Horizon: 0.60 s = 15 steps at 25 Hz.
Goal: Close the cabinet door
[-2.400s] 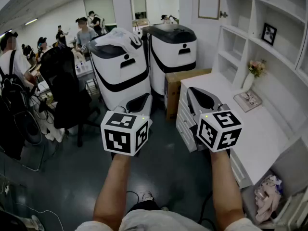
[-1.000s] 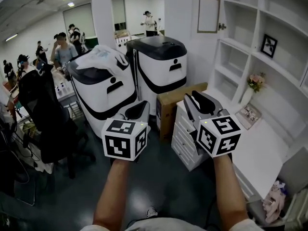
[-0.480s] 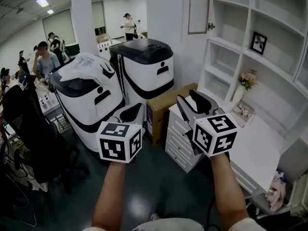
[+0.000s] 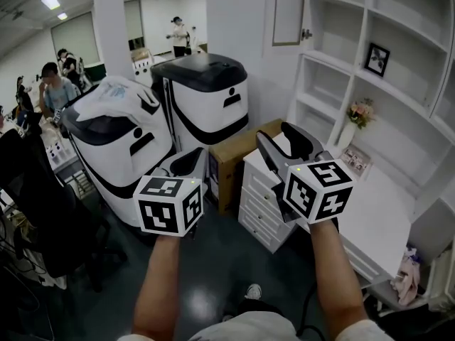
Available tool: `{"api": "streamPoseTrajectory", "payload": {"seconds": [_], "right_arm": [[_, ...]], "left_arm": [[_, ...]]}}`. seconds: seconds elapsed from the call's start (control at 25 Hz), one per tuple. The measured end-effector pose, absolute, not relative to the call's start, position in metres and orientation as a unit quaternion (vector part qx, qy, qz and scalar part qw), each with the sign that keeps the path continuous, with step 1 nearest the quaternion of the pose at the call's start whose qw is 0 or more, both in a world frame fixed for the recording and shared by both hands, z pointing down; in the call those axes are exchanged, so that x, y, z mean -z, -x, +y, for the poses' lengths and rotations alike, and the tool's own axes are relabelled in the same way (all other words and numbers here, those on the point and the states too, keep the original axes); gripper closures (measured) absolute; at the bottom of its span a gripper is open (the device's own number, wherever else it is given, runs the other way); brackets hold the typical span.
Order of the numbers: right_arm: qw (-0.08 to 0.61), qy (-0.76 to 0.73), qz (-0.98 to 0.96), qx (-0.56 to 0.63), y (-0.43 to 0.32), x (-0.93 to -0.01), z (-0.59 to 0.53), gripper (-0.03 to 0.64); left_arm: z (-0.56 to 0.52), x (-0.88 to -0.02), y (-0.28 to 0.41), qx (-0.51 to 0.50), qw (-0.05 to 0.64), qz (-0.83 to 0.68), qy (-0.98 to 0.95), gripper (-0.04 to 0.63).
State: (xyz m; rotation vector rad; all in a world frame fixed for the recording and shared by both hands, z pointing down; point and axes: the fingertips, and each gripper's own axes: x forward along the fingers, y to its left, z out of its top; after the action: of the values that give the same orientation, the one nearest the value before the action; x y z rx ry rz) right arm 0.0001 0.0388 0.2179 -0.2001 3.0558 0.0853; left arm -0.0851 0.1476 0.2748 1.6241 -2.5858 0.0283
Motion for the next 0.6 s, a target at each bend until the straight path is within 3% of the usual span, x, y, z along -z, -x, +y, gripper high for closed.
{"api": "streamPoseTrajectory", "payload": {"seconds": [0.6], "right_arm": [[0.055,0.07,0.996,-0.025,0.056,-0.213,-0.024,0.345]], "left_arm": [[0.089,-0.272,0.141,-0.029,0.033,-0.844,-0.534,0.598]]}}
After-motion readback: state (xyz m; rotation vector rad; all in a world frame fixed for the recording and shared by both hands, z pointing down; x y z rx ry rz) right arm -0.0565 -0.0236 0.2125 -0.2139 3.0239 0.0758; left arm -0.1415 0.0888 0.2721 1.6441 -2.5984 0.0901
